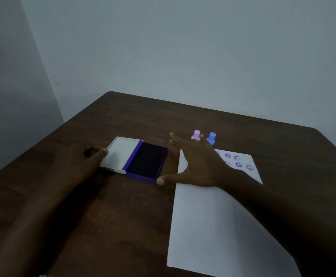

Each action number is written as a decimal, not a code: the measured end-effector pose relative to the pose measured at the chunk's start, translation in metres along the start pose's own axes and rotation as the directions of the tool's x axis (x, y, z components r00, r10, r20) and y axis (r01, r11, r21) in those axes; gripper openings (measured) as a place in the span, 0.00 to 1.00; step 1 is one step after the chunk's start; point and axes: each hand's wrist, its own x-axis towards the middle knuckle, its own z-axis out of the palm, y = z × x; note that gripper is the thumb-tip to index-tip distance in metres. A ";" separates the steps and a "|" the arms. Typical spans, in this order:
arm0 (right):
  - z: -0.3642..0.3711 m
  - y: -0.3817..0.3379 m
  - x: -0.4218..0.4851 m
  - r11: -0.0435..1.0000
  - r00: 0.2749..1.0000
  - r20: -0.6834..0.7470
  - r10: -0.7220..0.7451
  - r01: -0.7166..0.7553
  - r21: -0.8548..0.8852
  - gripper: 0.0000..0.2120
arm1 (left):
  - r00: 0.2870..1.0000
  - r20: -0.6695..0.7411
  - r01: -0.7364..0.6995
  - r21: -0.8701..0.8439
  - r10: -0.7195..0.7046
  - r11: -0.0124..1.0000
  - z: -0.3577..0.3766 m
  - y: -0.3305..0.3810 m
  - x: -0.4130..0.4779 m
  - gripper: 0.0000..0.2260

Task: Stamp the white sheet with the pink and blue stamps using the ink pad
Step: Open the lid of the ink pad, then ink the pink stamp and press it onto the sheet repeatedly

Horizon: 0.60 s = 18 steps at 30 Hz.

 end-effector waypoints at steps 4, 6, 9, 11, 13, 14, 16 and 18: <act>-0.021 0.037 0.015 0.993 0.939 -0.344 0.003 0.038 0.113 0.40 | 0.993 0.117 0.003 -0.093 0.008 0.996 -0.003 0.012 0.012 0.16; -0.034 0.054 0.028 0.995 0.908 -0.412 0.071 -0.035 0.095 0.30 | 0.987 0.155 -0.024 -0.138 0.046 0.990 -0.008 0.018 0.024 0.16; -0.045 0.069 0.042 0.979 0.916 -0.352 0.193 -0.157 0.128 0.26 | 0.984 0.100 -0.137 -0.135 0.151 0.981 -0.017 0.023 0.038 0.20; -0.043 0.077 0.050 0.978 0.930 -0.302 0.209 -0.199 0.063 0.25 | 0.974 0.105 -0.186 -0.128 0.200 0.974 -0.021 0.028 0.041 0.20; -0.038 0.082 0.058 0.972 0.940 -0.257 0.224 -0.235 -0.011 0.24 | 0.966 0.108 -0.219 -0.139 0.234 0.966 -0.019 0.031 0.044 0.19; -0.035 0.083 0.060 0.968 0.941 -0.246 0.231 -0.248 -0.041 0.22 | 0.964 0.102 -0.228 -0.158 0.246 0.961 -0.016 0.033 0.044 0.18; -0.029 0.085 0.064 0.961 0.941 -0.241 0.238 -0.264 -0.082 0.18 | 0.963 0.075 -0.240 -0.209 0.260 0.948 -0.009 0.035 0.044 0.16; -0.024 0.084 0.065 0.957 0.935 -0.259 0.243 -0.274 -0.090 0.14 | 0.965 0.050 -0.236 -0.268 0.258 0.934 -0.001 0.035 0.044 0.15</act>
